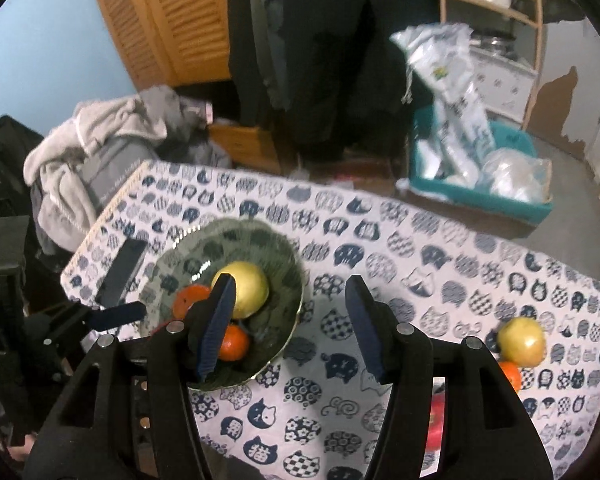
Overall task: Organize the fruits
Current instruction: 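Raise both open tools and move them back to the remaining fruit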
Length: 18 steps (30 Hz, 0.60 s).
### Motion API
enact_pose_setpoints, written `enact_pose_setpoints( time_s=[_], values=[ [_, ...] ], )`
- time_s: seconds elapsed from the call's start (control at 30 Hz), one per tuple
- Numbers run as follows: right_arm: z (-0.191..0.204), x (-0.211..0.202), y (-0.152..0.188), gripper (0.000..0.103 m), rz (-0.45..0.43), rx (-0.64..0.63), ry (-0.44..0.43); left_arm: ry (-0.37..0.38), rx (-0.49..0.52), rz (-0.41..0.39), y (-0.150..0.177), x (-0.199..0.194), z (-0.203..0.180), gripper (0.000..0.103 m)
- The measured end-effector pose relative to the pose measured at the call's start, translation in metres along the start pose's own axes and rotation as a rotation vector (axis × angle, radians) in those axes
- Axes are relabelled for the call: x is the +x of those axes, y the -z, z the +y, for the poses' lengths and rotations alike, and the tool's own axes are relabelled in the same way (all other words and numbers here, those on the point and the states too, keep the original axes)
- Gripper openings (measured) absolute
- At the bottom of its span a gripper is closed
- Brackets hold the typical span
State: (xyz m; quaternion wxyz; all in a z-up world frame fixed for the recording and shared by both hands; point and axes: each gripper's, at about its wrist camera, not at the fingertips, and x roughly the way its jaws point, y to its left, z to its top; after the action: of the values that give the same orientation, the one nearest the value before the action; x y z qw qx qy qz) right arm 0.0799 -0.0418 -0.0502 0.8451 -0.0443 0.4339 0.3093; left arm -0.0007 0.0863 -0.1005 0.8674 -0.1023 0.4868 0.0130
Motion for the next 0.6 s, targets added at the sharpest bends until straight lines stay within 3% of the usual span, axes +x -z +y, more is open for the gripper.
enact_pose_setpoints(
  time_s=[0.3, 0.6],
  values=[
    [-0.010, -0.048, -0.004, 0.064, -0.101, 0.006, 0.015, 0.031, 0.043, -0.080, -0.012, -0.029, -0.028, 0.081],
    [-0.025, -0.093, 0.001, 0.068, -0.197, 0.013, 0.042, 0.066, 0.089, -0.113, -0.018, -0.043, -0.057, 0.081]
  ],
)
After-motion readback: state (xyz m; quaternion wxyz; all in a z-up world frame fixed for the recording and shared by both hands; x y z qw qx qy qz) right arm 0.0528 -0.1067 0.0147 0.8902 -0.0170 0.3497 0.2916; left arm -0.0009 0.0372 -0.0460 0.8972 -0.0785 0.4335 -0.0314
